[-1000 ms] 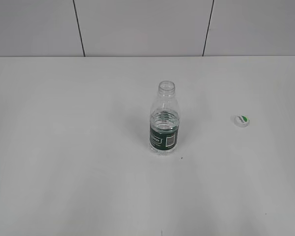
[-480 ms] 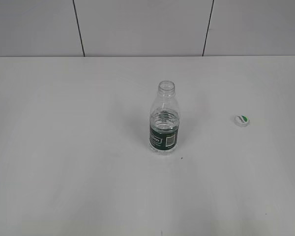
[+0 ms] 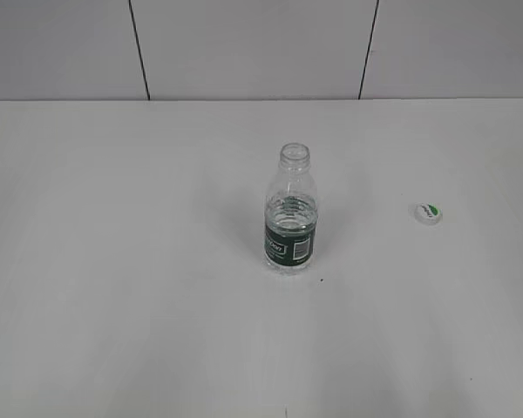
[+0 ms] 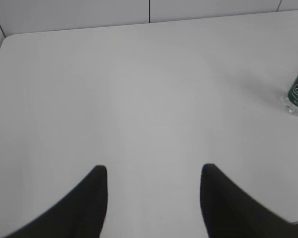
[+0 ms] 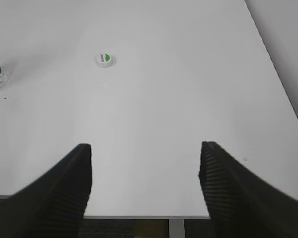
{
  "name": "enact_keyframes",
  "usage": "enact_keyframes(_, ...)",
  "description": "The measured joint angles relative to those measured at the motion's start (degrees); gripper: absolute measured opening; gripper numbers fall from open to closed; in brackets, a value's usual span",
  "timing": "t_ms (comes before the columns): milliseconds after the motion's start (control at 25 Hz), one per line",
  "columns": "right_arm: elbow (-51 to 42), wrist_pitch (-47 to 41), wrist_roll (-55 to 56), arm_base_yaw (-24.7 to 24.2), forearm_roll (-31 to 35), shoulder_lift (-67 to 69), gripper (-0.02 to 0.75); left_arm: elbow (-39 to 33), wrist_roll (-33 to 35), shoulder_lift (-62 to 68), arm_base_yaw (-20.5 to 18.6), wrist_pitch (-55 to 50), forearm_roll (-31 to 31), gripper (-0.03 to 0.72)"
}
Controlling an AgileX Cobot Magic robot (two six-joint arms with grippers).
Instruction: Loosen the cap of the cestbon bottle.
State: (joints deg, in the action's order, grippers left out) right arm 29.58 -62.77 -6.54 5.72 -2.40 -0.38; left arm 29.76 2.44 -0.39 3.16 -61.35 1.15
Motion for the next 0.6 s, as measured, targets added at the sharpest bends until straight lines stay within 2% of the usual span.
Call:
enact_keyframes(440,0.0,0.0,0.13,-0.69,1.38,0.0,0.517,0.0,0.0,0.0,-0.37,0.0,2.02,0.376)
enact_keyframes(600,0.0,0.0,0.13,-2.54,1.38,0.0,0.517,0.0,0.0,0.0,-2.99,0.0,1.97,0.376)
